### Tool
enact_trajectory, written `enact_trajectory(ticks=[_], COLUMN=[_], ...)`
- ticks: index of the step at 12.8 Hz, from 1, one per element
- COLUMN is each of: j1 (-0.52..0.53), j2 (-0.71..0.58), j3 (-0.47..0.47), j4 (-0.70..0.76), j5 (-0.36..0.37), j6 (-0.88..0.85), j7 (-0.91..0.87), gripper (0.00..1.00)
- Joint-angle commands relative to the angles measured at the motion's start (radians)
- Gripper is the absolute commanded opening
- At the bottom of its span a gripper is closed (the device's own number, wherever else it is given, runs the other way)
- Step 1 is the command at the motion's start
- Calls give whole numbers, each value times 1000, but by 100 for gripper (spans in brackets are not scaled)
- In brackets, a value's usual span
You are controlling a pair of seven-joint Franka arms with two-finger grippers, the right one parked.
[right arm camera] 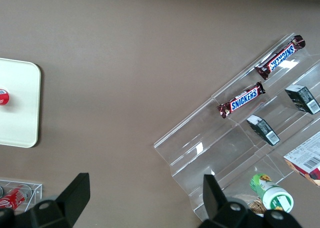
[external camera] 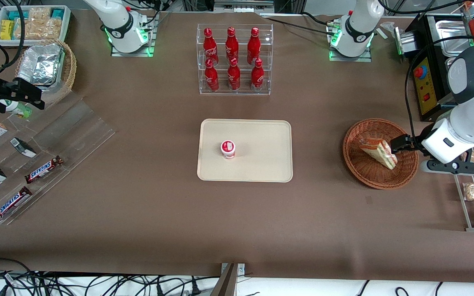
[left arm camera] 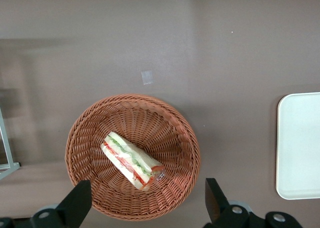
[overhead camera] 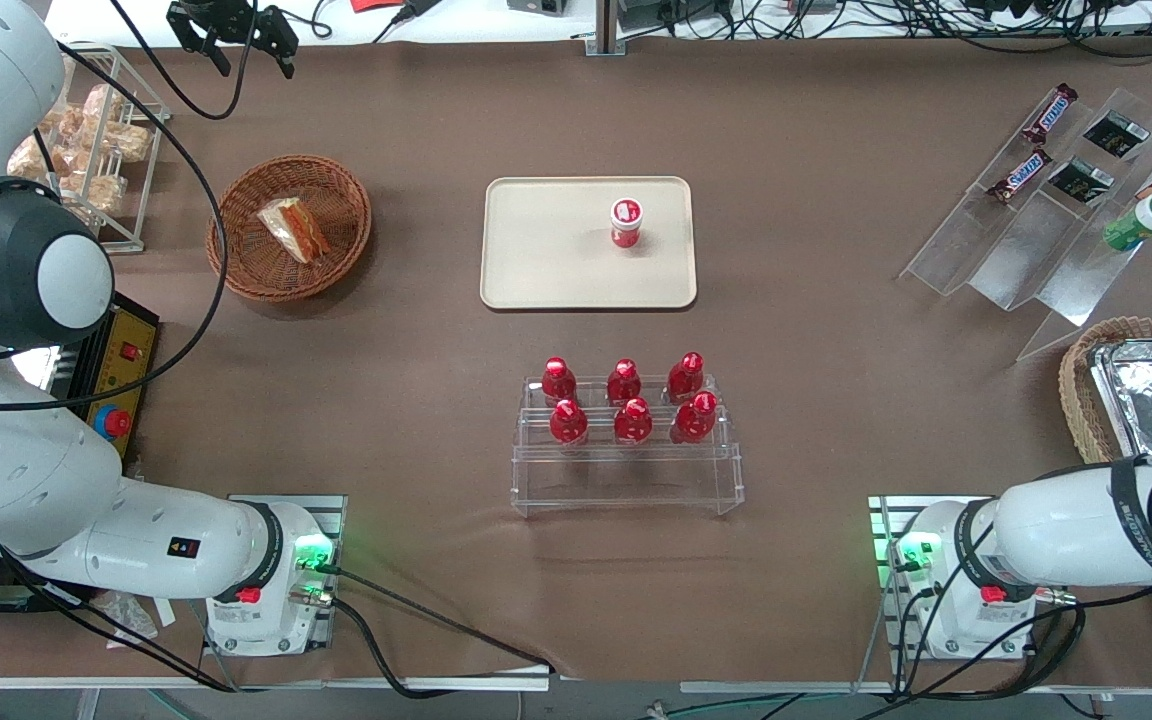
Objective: Place sandwich from basket to tray
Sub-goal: 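Lower the open left gripper over the wrapped sandwich in the basket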
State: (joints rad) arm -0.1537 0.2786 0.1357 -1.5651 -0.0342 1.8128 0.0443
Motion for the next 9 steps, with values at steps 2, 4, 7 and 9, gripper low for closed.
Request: enact_trajectory(ticks=[2,4,7,9], j1=[-9,-9,-13,-10], j2=[2,2,14,19], j3=[5,5,5,5], j4=[19,20,20,20], j5=[-7,-6,52,50], j6=[-13,-17,-13,-12], j7=[-17,-33,-76,-90], gripper=[100,100,100,100])
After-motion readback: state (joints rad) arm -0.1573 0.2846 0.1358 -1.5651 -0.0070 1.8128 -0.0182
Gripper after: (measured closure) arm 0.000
